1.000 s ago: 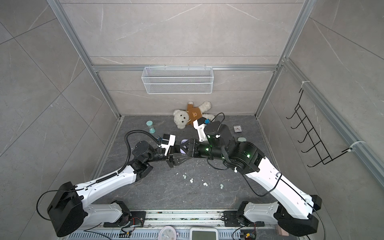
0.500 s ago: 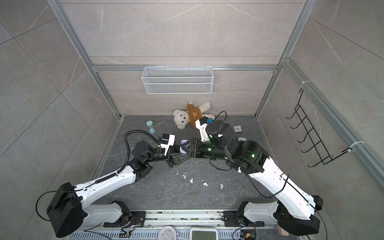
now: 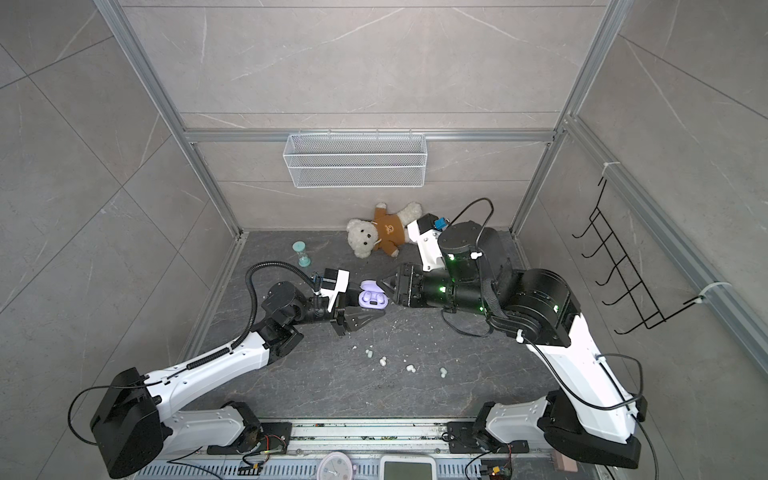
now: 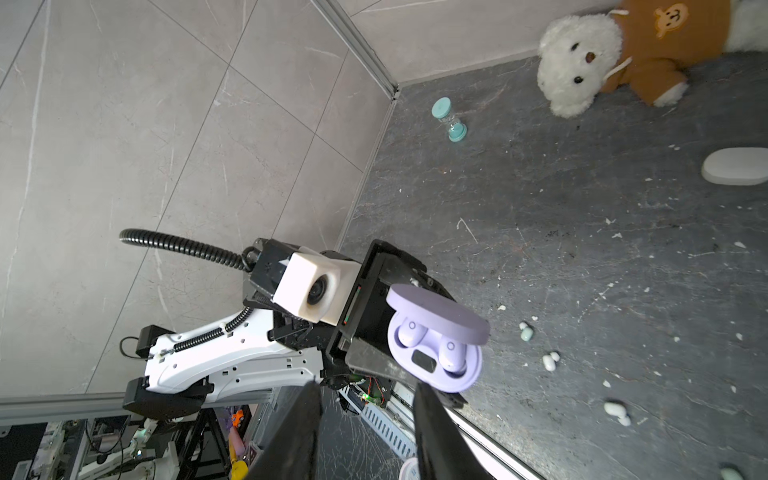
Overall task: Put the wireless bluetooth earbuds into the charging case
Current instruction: 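Open the right gripper and withdraw it from the case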
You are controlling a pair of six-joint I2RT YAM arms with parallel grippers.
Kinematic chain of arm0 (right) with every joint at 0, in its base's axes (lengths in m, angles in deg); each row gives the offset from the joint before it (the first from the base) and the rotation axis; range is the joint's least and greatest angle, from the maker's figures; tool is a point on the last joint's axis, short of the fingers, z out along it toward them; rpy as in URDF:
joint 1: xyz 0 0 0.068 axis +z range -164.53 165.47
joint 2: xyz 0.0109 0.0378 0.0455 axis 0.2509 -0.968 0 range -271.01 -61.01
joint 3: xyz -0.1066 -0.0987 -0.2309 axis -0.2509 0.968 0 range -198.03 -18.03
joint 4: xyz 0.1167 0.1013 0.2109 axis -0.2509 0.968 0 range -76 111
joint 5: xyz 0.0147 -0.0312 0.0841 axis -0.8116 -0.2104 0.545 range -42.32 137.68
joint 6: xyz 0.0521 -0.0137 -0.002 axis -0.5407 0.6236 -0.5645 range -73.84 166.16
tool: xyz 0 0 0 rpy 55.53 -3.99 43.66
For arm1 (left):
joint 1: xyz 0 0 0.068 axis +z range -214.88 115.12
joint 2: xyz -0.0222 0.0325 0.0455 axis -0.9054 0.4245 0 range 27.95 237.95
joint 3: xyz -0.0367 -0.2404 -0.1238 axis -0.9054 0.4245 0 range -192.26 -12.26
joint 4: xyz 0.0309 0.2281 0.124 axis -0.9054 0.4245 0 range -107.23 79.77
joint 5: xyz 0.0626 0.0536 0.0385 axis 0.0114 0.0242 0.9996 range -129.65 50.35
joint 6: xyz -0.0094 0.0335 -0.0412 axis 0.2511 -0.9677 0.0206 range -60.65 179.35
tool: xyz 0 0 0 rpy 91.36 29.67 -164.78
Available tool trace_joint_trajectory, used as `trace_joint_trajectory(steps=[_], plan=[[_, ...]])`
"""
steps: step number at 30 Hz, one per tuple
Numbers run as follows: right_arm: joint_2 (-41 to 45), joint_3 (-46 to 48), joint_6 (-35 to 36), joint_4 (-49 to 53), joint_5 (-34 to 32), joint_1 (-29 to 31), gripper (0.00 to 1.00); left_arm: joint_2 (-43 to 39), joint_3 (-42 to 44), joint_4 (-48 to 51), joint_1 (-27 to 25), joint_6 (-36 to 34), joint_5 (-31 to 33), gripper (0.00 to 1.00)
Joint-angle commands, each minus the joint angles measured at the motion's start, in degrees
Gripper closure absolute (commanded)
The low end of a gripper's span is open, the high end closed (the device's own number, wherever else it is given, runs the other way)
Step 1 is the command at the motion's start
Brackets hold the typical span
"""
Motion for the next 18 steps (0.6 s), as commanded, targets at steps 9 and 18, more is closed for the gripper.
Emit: trace_joint_trajectory(steps=[9, 18], plan=[[-9.9, -5.7, 4.9, 6.0, -0.7, -3.4, 0.64, -2.6, -0.8, -0.3, -0.4, -2.0, -1.6, 0.83], [-8.9, -2.0, 3.2, 6.8, 4.9, -1.3, 0.66, -3.5, -0.6, 2.3, -0.4, -4.5, -0.1, 0.83]])
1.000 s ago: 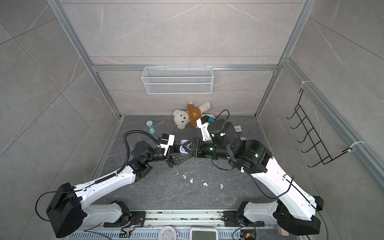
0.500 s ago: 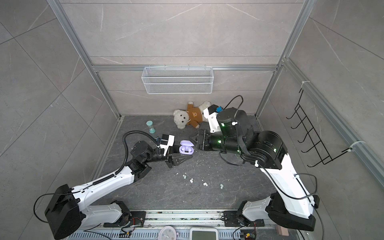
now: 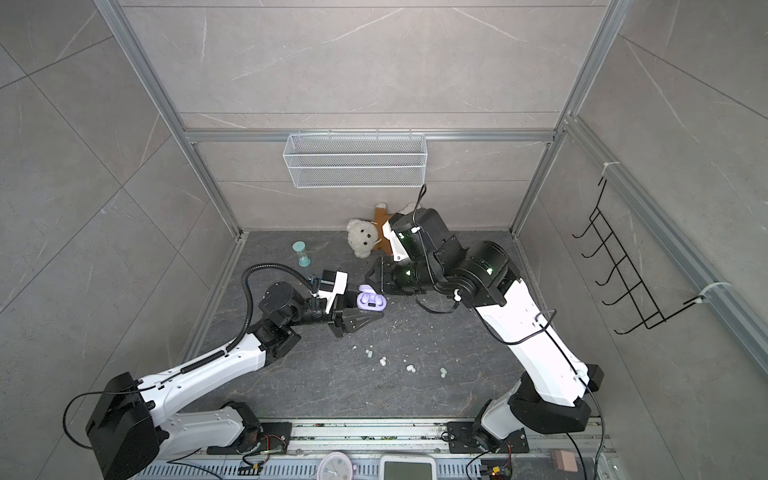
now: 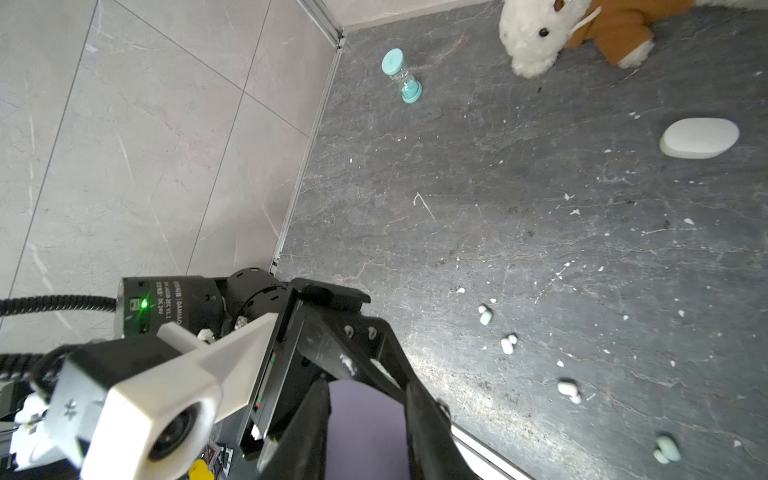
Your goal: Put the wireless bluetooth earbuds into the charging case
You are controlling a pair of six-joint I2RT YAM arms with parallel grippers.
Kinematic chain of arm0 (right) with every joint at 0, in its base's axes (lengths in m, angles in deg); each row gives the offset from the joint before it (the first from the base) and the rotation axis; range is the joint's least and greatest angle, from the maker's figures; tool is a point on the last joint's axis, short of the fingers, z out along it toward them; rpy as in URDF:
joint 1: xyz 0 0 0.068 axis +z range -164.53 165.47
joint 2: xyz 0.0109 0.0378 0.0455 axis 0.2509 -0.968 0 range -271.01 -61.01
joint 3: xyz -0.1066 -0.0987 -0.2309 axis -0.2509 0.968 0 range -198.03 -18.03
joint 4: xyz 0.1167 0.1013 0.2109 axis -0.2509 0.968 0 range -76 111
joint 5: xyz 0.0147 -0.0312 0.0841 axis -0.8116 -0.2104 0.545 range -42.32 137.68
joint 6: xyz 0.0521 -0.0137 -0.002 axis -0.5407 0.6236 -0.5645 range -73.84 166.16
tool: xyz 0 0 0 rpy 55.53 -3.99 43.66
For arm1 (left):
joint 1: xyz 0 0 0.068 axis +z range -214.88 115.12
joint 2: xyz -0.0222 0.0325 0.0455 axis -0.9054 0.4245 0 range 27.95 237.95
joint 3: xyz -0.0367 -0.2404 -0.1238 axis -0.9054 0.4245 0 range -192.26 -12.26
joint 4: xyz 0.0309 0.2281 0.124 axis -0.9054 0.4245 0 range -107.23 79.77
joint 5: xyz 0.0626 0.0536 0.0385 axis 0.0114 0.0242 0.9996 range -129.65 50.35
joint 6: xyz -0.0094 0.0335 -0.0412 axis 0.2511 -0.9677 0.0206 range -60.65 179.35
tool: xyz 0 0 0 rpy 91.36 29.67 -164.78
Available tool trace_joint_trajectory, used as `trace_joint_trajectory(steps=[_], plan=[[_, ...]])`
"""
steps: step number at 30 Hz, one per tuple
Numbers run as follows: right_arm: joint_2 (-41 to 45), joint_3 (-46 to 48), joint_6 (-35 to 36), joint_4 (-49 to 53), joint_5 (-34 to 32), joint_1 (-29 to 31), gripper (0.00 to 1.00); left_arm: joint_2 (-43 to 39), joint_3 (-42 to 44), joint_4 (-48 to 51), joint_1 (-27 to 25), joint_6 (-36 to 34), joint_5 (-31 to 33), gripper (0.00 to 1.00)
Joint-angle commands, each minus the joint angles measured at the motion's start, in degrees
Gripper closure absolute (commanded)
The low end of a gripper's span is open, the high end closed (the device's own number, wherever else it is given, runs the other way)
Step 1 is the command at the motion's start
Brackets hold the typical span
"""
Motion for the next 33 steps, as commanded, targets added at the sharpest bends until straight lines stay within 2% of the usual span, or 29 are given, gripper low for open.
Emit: trace_joint_trajectory(steps=[1, 9, 11, 14, 15, 19, 25, 29, 33], plan=[[1.8, 1.3, -0.5, 2.7, 1.6, 2.2, 0.66, -1.8, -0.6, -0.1, -0.3, -3.0, 0.4, 0.83], [1.8, 1.2, -1.6, 9.1, -2.4, 5.0, 0.64, -1.6, -1.2, 1.2, -0.3, -3.7, 0.8, 0.83], [2.2, 1.4, -3.3, 10.3, -4.4, 5.0, 0.56, -1.6, -1.6, 3.4, -0.3, -5.1, 0.9, 0.83], [3.5, 4.1, -6.0, 10.2, -5.6, 4.4, 0.31, -1.6, -2.2, 7.7, -0.4, -7.7, 1.1, 0.82], [4.1, 5.9, -6.4, 9.3, -4.3, 3.6, 0.25, -1.6, -2.5, 9.4, -0.4, -8.7, 1.0, 0.82], [6.9, 13.1, -7.8, 2.3, -0.5, 2.2, 0.16, -2.2, -3.7, 17.0, -0.9, -13.0, 0.8, 0.82], [8.3, 19.4, -9.1, -4.9, 3.2, 1.5, 0.13, -2.7, -4.0, 20.0, -1.5, -15.2, 0.8, 0.82], [7.3, 20.2, -9.3, -5.4, 4.2, 1.4, 0.13, -2.6, -3.9, 20.2, -2.1, -15.7, 0.8, 0.81], [6.9, 20.7, -9.7, -5.6, 5.0, 1.3, 0.19, -2.6, -3.9, 20.0, -2.3, -15.8, 1.0, 0.81]])
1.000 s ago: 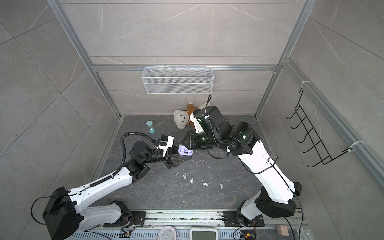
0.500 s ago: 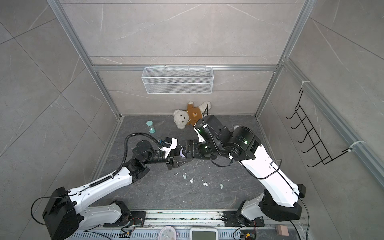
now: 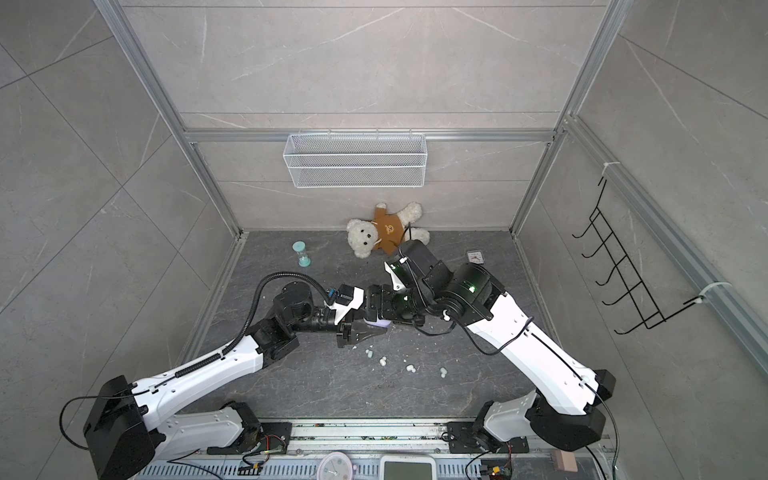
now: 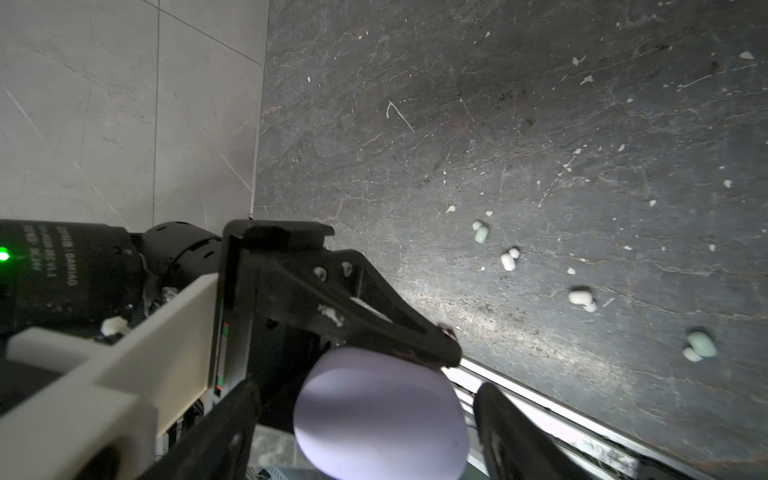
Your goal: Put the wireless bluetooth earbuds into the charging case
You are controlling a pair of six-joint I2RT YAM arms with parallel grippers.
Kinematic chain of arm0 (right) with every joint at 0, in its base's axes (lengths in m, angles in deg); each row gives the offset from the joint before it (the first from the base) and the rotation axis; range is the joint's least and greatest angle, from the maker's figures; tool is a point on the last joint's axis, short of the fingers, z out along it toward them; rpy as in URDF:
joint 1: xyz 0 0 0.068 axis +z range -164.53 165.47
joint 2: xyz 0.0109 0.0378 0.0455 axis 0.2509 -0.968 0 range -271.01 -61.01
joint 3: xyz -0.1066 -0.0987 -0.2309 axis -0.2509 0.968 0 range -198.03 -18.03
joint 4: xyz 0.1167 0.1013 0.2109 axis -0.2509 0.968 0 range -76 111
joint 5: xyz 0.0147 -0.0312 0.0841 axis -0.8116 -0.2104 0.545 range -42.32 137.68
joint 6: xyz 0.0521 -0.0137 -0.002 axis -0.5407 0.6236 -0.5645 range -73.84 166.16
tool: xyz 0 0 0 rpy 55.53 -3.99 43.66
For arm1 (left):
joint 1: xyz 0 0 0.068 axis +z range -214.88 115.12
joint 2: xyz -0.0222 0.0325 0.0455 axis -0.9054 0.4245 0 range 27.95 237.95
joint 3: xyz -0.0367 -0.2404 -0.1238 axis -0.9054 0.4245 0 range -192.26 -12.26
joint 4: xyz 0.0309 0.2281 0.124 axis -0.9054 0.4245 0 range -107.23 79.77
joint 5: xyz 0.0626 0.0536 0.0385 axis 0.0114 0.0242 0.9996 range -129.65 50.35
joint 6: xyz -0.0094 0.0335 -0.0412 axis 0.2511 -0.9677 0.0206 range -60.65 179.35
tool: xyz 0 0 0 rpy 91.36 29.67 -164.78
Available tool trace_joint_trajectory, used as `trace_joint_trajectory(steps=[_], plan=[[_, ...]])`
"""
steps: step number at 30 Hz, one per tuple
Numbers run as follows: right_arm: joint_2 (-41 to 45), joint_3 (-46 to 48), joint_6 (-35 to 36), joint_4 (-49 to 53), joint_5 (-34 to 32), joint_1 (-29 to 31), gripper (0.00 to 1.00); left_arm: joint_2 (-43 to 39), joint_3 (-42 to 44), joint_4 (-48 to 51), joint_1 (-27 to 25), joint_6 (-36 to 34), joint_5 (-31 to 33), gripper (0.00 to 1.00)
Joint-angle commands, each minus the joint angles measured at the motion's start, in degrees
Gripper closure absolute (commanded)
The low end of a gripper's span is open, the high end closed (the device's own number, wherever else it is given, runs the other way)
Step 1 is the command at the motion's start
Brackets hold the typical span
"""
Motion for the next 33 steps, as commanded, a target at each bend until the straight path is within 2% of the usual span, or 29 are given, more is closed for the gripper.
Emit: trace_joint_trajectory(steps=[1, 3, 18, 27, 33], plan=[[-0.2, 0.7, -0.9, -1.4, 1.6, -0.3, 0.21, -1.6, -2.6, -1.2, -0.3, -2.4, 0.5, 0.81], [-0.3, 0.7, -1.0, -1.3, 2.2, -0.3, 0.25, -1.7, -2.6, -1.3, -0.4, -2.4, 0.8, 0.81], [-0.1, 2.3, -2.4, 0.6, 2.9, -0.4, 0.27, -1.7, -2.2, -1.2, -0.5, -3.5, 1.7, 0.81], [-0.3, 2.0, -2.5, 0.6, 3.1, -0.5, 0.43, -1.4, -2.3, -0.9, -0.7, -3.7, 1.8, 0.81], [0.0, 2.2, -2.5, 0.2, 3.1, -0.5, 0.51, -1.4, -2.3, -0.7, -0.8, -3.5, 2.1, 0.79]])
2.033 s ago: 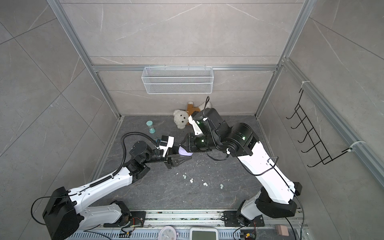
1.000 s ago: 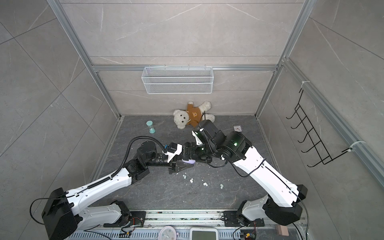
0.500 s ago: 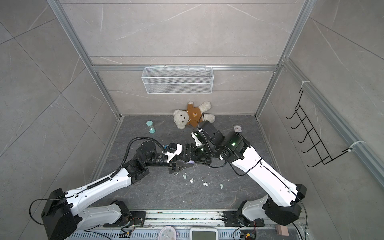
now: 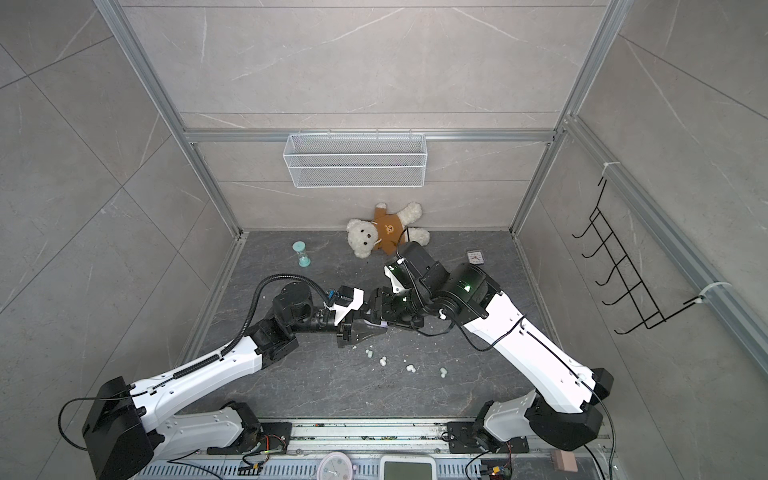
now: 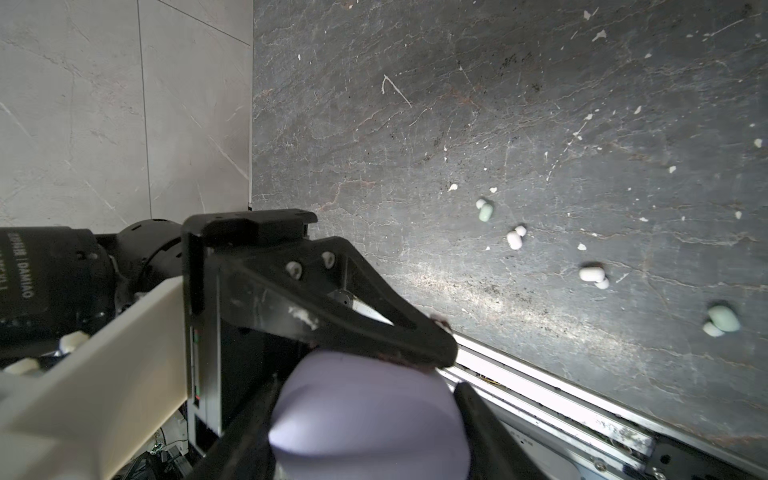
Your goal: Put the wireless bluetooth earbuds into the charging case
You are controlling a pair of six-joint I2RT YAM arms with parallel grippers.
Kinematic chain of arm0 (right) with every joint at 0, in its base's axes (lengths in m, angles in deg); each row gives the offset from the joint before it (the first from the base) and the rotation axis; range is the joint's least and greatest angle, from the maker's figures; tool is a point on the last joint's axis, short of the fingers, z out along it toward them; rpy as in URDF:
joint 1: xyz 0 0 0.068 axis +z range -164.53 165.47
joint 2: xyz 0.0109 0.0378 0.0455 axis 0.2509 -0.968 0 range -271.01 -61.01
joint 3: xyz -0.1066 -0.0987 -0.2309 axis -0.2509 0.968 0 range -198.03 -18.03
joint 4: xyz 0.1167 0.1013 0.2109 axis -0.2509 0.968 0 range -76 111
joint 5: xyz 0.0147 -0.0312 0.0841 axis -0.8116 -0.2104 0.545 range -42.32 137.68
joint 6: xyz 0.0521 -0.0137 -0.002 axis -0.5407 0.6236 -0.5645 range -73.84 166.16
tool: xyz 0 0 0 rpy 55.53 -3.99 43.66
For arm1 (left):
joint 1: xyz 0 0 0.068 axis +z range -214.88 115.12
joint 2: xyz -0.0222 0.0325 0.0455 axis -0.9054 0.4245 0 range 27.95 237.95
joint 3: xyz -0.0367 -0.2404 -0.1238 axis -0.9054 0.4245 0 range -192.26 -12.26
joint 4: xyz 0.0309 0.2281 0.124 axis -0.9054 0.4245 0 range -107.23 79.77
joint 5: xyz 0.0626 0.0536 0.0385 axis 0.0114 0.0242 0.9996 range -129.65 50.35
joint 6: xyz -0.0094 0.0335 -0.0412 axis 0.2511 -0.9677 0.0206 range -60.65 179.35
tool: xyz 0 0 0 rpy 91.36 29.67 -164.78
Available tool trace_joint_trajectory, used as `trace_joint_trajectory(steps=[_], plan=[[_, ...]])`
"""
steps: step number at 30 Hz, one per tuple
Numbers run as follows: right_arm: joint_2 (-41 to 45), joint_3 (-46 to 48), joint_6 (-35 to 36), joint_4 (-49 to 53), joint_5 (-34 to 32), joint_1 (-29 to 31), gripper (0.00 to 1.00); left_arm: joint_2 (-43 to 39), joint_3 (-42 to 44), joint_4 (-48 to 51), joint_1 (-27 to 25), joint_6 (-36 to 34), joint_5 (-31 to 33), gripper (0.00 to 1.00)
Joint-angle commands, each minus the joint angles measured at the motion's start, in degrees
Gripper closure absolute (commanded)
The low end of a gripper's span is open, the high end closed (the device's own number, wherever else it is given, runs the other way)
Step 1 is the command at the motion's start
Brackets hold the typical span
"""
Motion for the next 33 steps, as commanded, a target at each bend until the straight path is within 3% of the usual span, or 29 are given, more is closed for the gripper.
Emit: trace_joint_trajectory(steps=[1, 4, 8, 14, 26, 33], plan=[[0.1, 0.7, -0.5, -0.5, 0.6, -0.1, 0.52, -0.8, -2.3, -1.1, -0.6, -2.0, 0.9, 0.78], [1.0, 1.7, -0.1, -0.4, -0.9, -1.0, 0.53, -0.4, -2.4, -1.1, -0.6, -1.7, 1.4, 0.64], [3.3, 5.4, 0.8, -1.0, -2.4, -4.2, 0.54, -0.8, -1.9, -0.1, -0.5, -0.4, 3.0, 0.32], [7.6, 14.2, 3.7, -2.4, -2.7, -11.2, 0.54, -4.7, 2.6, 2.3, -0.5, 1.8, 8.8, 0.00], [11.6, 40.8, 14.7, -12.7, -3.5, -37.0, 0.55, -9.1, 8.6, 10.0, -0.2, 5.0, 25.0, 0.00], [7.0, 51.6, 18.5, -20.6, -9.4, -46.2, 0.55, -10.6, 9.8, 12.2, 0.7, 6.9, 30.3, 0.00]])
